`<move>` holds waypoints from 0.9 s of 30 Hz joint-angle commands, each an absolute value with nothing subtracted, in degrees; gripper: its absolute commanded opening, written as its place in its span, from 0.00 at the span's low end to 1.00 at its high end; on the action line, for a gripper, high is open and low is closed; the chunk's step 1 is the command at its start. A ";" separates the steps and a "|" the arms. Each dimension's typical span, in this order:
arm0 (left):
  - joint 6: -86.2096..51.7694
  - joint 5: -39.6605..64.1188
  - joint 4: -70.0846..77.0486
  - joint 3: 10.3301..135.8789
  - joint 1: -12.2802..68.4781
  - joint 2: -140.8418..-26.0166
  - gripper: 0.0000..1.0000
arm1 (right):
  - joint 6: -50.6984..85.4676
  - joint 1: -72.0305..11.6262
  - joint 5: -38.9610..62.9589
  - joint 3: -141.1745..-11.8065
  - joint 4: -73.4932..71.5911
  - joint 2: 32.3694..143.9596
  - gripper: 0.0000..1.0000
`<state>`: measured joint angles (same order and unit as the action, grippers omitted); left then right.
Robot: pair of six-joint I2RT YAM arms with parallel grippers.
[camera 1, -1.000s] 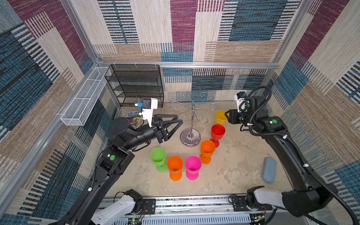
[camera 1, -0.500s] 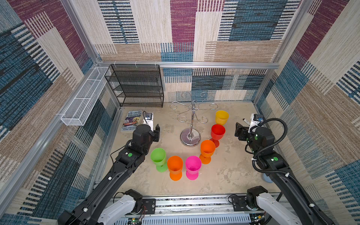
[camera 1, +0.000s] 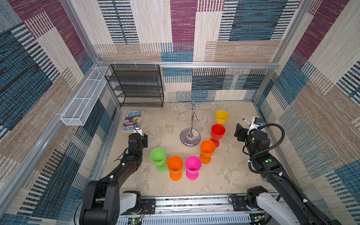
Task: Take the wine glass off the wine glass rack
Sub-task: Reset both arms
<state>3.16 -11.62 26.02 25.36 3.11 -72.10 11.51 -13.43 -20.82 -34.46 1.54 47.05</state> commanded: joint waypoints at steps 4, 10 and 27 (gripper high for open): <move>-0.65 -1.18 47.98 20.55 -2.25 -80.87 0.61 | 12.33 -13.48 -25.81 -29.41 -10.07 51.19 0.85; -2.15 3.41 49.15 22.90 -4.57 -87.99 0.67 | 7.98 -13.41 -30.39 -18.19 -34.09 58.07 0.85; -2.20 2.82 48.91 23.42 -4.50 -88.27 0.71 | -2.63 -9.03 -25.99 -13.99 -66.85 81.98 0.88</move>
